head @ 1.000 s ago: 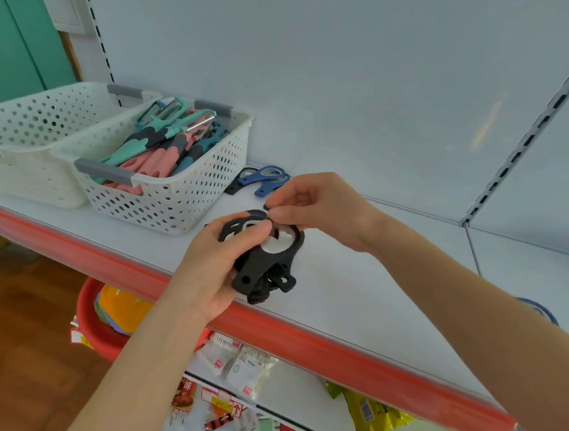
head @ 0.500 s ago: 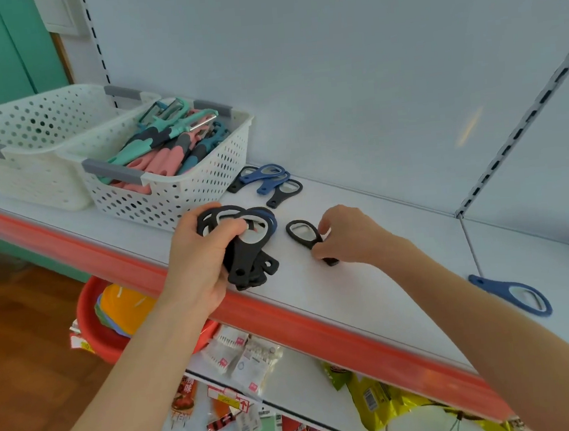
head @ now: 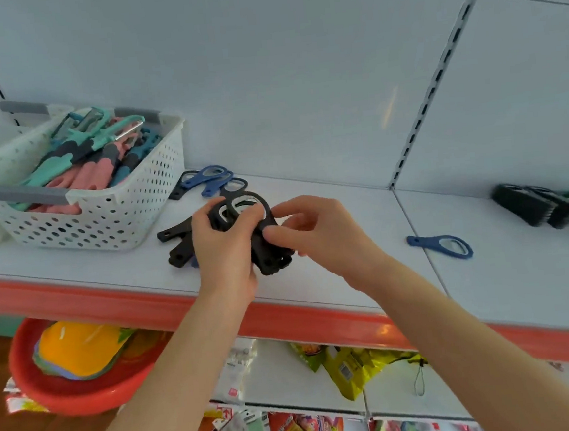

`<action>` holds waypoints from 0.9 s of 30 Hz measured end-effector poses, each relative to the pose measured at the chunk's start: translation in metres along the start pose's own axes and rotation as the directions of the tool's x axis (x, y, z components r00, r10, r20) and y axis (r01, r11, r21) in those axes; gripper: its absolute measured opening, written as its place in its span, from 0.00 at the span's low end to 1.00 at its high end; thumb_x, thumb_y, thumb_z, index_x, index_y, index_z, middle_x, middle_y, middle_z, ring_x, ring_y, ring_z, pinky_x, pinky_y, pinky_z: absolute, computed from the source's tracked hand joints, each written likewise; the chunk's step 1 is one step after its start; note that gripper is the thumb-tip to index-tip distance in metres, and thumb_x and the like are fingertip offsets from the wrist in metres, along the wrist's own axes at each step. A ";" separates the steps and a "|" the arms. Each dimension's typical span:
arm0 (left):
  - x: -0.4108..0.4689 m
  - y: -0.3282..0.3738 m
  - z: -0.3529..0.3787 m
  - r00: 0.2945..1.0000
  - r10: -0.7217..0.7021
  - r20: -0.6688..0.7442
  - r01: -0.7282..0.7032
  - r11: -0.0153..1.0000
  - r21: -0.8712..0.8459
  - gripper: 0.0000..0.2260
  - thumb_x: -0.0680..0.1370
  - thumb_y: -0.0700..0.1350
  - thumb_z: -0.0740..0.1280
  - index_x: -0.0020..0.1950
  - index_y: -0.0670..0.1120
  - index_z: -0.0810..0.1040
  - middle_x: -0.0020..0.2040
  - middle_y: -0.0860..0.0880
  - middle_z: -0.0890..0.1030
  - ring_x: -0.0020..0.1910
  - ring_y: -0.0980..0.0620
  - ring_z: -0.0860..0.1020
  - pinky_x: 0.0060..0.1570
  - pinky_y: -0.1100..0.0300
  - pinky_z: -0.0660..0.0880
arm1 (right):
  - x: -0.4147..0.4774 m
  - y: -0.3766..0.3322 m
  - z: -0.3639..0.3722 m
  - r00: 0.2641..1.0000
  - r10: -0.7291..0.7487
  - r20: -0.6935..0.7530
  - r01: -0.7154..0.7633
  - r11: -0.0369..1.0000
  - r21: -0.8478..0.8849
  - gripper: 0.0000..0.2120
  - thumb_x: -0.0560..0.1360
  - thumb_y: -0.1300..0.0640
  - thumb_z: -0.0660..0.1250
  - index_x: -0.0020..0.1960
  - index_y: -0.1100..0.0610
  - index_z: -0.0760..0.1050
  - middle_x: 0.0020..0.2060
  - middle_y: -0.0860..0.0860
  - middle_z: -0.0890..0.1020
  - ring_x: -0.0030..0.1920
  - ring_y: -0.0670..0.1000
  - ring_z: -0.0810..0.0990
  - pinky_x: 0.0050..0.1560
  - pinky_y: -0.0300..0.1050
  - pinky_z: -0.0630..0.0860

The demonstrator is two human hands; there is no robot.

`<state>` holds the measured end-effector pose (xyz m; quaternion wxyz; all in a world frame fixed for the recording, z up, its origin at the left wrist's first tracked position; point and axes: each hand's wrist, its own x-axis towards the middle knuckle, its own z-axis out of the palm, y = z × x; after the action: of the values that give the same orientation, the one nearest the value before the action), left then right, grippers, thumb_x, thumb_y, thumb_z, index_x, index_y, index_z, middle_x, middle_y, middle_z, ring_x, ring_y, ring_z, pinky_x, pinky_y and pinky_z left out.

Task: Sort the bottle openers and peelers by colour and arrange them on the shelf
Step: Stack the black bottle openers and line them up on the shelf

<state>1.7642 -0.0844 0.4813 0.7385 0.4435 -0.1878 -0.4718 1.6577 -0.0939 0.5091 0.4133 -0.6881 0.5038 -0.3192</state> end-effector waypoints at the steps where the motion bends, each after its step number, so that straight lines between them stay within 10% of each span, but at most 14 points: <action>1: -0.001 -0.002 0.003 1.000 0.001 0.002 -0.001 1.000 0.000 0.21 0.72 0.36 0.70 0.62 0.46 0.69 0.53 0.45 0.78 0.47 0.47 0.80 0.48 0.52 0.79 | -0.002 0.003 -0.002 0.999 -0.006 -0.036 0.006 1.000 -0.023 0.15 0.71 0.52 0.71 0.56 0.53 0.76 0.47 0.51 0.79 0.46 0.47 0.78 0.48 0.40 0.75; 5: -0.010 -0.008 0.023 0.998 0.053 0.032 -0.052 0.998 -0.029 0.19 0.72 0.35 0.68 0.60 0.47 0.69 0.49 0.48 0.78 0.44 0.52 0.79 0.44 0.57 0.79 | -0.012 0.017 -0.010 0.996 0.089 0.019 -0.089 0.996 -0.002 0.28 0.71 0.48 0.70 0.67 0.55 0.67 0.59 0.50 0.75 0.55 0.49 0.78 0.57 0.44 0.76; 9: -0.020 -0.021 0.048 0.990 0.047 0.131 -0.045 0.999 -0.018 0.18 0.72 0.35 0.67 0.59 0.48 0.69 0.51 0.48 0.77 0.46 0.53 0.78 0.41 0.63 0.78 | -0.023 0.022 -0.040 0.993 0.089 0.073 -0.106 0.957 0.270 0.12 0.71 0.62 0.71 0.54 0.57 0.75 0.50 0.59 0.78 0.42 0.50 0.81 0.46 0.42 0.81; 17: -0.042 -0.067 0.105 0.851 -0.164 0.500 -0.042 0.926 0.375 0.21 0.67 0.41 0.75 0.57 0.44 0.72 0.53 0.43 0.79 0.50 0.48 0.80 0.52 0.55 0.77 | -0.054 0.071 -0.163 0.999 0.025 -0.035 -0.029 0.993 -0.117 0.16 0.68 0.69 0.70 0.53 0.56 0.76 0.42 0.51 0.79 0.39 0.44 0.78 0.41 0.33 0.77; 27: -0.103 -0.156 0.198 0.637 -0.182 0.749 -0.511 0.627 0.588 0.17 0.72 0.41 0.71 0.60 0.45 0.73 0.53 0.51 0.76 0.51 0.56 0.74 0.42 0.74 0.70 | -0.090 0.160 -0.284 0.997 -0.039 -0.064 0.000 0.851 -0.524 0.18 0.68 0.68 0.70 0.55 0.56 0.74 0.44 0.42 0.74 0.44 0.42 0.73 0.44 0.35 0.68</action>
<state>1.4939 -0.1151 0.4718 0.3768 0.4512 -0.6992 -0.4068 1.3199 -0.1016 0.4938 0.1887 -0.7677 0.5794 -0.1986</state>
